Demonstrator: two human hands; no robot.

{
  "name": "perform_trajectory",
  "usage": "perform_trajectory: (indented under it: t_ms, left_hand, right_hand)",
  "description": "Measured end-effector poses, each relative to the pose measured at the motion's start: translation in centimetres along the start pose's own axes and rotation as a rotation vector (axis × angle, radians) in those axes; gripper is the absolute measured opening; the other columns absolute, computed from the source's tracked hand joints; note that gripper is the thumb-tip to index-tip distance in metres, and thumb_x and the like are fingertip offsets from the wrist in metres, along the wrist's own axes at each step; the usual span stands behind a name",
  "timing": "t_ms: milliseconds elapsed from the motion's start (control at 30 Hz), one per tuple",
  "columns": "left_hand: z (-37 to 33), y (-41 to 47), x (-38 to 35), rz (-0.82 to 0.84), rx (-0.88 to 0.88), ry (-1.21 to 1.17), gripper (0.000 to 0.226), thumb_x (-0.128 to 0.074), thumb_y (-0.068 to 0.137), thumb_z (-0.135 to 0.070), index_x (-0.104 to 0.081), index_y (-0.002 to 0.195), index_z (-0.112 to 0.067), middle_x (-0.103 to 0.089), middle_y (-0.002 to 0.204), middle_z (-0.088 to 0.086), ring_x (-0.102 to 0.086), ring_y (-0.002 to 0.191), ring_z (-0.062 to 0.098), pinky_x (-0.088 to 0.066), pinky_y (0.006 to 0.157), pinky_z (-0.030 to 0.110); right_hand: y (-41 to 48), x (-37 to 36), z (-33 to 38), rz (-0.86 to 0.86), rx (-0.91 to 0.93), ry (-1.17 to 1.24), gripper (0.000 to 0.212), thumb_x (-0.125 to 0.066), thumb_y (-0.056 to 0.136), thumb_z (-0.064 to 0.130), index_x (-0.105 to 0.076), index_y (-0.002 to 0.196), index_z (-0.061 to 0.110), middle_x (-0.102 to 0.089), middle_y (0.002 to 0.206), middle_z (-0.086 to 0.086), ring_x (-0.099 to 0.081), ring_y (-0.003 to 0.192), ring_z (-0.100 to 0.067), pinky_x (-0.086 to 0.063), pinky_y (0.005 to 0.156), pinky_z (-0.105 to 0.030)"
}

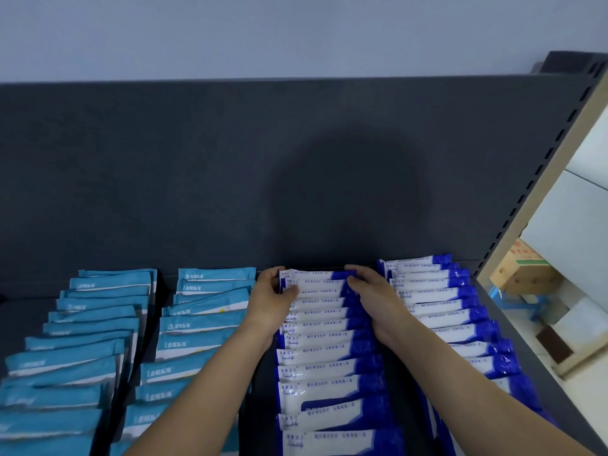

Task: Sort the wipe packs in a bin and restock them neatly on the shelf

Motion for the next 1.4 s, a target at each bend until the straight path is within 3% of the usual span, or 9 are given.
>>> perform_trajectory:
  t_ms: [100, 200, 333, 700, 867, 1000, 1100, 1267, 1400]
  left_hand:
    - [-0.1, -0.4, 0.5, -0.04, 0.002, 0.051, 0.064, -0.056, 0.096, -0.023, -0.021, 0.15, -0.017, -0.034, 0.15, 0.003, -0.042, 0.13, 0.02, -0.04, 0.105, 0.034]
    - [-0.9, -1.5, 0.5, 0.001, -0.024, 0.117, 0.058, -0.05, 0.099, -0.026, -0.024, 0.149, -0.018, -0.039, 0.144, -0.006, -0.046, 0.123, 0.011, -0.039, 0.098, 0.02]
    - [-1.6, -4.0, 0.1, 0.113, -0.08, 0.153, 0.026, -0.049, 0.099, -0.018, -0.045, 0.115, -0.038, -0.056, 0.107, -0.02, -0.051, 0.086, -0.012, -0.041, 0.064, 0.002]
    - [2.9, -9.6, -1.5, 0.297, -0.018, 0.162, 0.042, -0.055, 0.096, -0.021, -0.04, 0.133, -0.035, -0.062, 0.123, -0.013, -0.062, 0.106, 0.001, -0.05, 0.094, 0.024]
    - [2.8, -10.0, -1.2, 0.28, -0.045, 0.197, 0.046, -0.055, 0.095, -0.018, -0.038, 0.135, -0.032, -0.058, 0.128, -0.008, -0.057, 0.112, 0.006, -0.045, 0.102, 0.031]
    - [0.3, -11.1, -0.6, 0.244, -0.216, 0.337, 0.05, -0.058, 0.094, -0.017, -0.033, 0.122, -0.049, -0.05, 0.131, -0.011, -0.05, 0.11, -0.007, -0.041, 0.1, 0.016]
    - [-0.9, -13.1, -0.8, 0.259, -0.36, 0.62, 0.07, -0.06, 0.092, -0.029, -0.015, 0.144, -0.039, -0.025, 0.149, -0.014, -0.025, 0.133, -0.003, -0.023, 0.112, 0.015]
    - [1.3, -16.1, -2.0, 0.402, -0.416, 1.058, 0.069, -0.051, 0.096, -0.039, -0.01, 0.151, -0.03, 0.013, 0.157, -0.014, 0.012, 0.144, 0.008, 0.005, 0.115, 0.024]
    - [2.4, -16.4, -2.3, 0.385, -0.476, 1.136, 0.063, -0.046, 0.099, -0.037, -0.013, 0.151, -0.028, 0.013, 0.159, -0.004, 0.01, 0.146, 0.013, 0.004, 0.117, 0.025]
  right_hand:
    - [-0.6, -0.2, 0.2, 0.035, -0.003, -0.127, 0.061, -0.049, 0.096, 0.013, -0.022, 0.149, 0.027, -0.036, 0.147, 0.001, -0.046, 0.126, -0.022, -0.042, 0.105, -0.04]
    - [-1.7, 0.0, 0.3, 0.059, -0.014, -0.16, 0.068, -0.053, 0.095, 0.023, -0.013, 0.15, 0.027, -0.03, 0.151, 0.001, -0.041, 0.13, -0.02, -0.039, 0.106, -0.037]
    - [-4.2, 0.2, -0.3, 0.098, -0.063, -0.13, 0.068, -0.053, 0.096, 0.023, -0.012, 0.151, 0.024, -0.034, 0.149, 0.001, -0.046, 0.123, -0.018, -0.042, 0.093, -0.028]
    - [-8.5, -0.9, -4.3, 0.196, -0.131, -0.035, 0.058, -0.063, 0.089, 0.03, -0.032, 0.137, 0.042, -0.064, 0.116, 0.007, -0.067, 0.099, -0.016, -0.054, 0.087, -0.04]
    - [-9.2, -0.7, -4.4, 0.2, -0.141, 0.002, 0.08, -0.068, 0.083, 0.038, -0.019, 0.146, 0.041, -0.057, 0.129, 0.005, -0.063, 0.107, -0.019, -0.049, 0.096, -0.044]
    - [-10.4, 0.1, -3.7, 0.158, -0.072, -0.078, 0.071, -0.064, 0.088, 0.031, -0.022, 0.145, 0.037, -0.054, 0.122, 0.013, -0.06, 0.104, -0.012, -0.053, 0.086, -0.033]
    - [-12.1, -0.4, -3.7, 0.231, 0.011, -0.24, 0.047, -0.068, 0.084, 0.012, -0.042, 0.105, 0.045, -0.058, 0.098, 0.022, -0.063, 0.086, 0.002, -0.052, 0.064, -0.016]
    - [-13.9, -0.3, -4.0, 0.158, 0.167, -0.632, 0.102, -0.082, 0.064, 0.01, -0.02, 0.133, 0.052, -0.035, 0.145, 0.01, -0.036, 0.133, -0.011, -0.04, 0.106, -0.037]
    - [-14.6, -0.4, -4.2, 0.088, 0.193, -0.871, 0.111, -0.077, 0.075, 0.016, 0.005, 0.15, 0.02, 0.006, 0.158, 0.007, -0.006, 0.144, -0.01, -0.016, 0.11, -0.02]
Point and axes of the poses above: each hand's wrist, its own y-axis towards the middle knuckle, its own x-axis out of the back of the hand, z = x × y, the point moved 10 cm from there along y, towards the middle knuckle
